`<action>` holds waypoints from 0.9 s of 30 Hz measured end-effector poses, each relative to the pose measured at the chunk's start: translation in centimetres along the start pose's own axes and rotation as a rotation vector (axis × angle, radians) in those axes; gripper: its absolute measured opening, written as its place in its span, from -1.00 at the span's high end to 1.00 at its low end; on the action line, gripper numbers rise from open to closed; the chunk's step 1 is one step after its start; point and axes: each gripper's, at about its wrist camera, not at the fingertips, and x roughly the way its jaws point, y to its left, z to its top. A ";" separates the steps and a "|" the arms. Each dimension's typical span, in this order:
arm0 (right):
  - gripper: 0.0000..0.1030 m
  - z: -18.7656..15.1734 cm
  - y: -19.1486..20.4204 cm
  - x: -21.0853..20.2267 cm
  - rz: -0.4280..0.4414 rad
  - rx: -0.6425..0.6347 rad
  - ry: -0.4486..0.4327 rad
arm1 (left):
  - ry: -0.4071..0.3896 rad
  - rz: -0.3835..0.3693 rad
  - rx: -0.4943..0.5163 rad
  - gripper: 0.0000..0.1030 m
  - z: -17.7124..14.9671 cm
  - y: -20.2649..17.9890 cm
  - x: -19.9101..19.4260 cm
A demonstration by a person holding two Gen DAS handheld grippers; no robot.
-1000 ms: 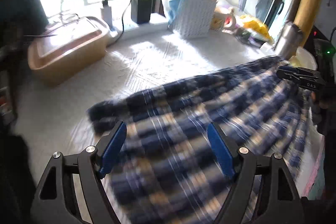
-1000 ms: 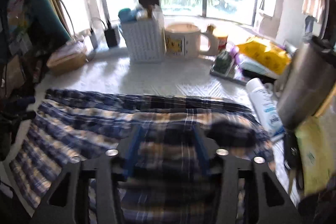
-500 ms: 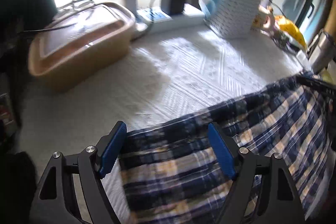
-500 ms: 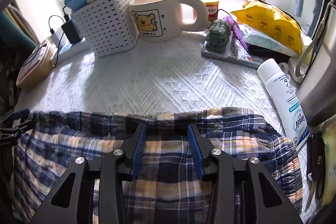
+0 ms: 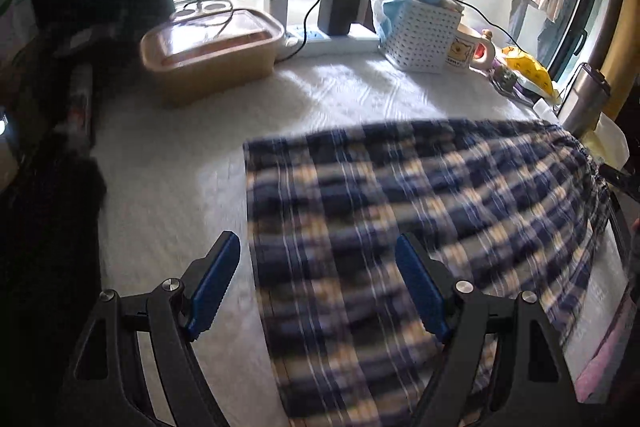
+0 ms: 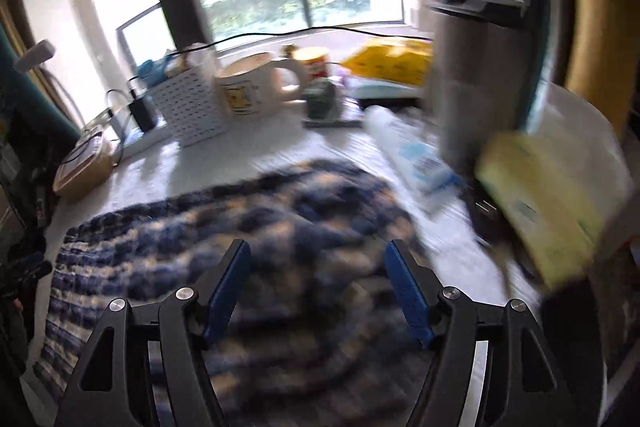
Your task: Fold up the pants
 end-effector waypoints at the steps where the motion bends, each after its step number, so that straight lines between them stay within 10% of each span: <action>1: -0.41 -0.7 -0.8 -0.5 -0.021 0.017 0.004 | 0.002 -0.002 -0.008 -0.55 -0.4 -0.1 -0.1; 8: -0.50 -4.0 -4.8 -2.5 -0.063 0.135 0.042 | 0.015 -0.002 -0.105 -0.55 -2.1 0.5 -0.8; 27: -0.67 -4.5 -3.5 2.0 0.192 0.363 0.092 | -0.025 0.060 -0.151 -0.55 -2.7 2.6 -3.2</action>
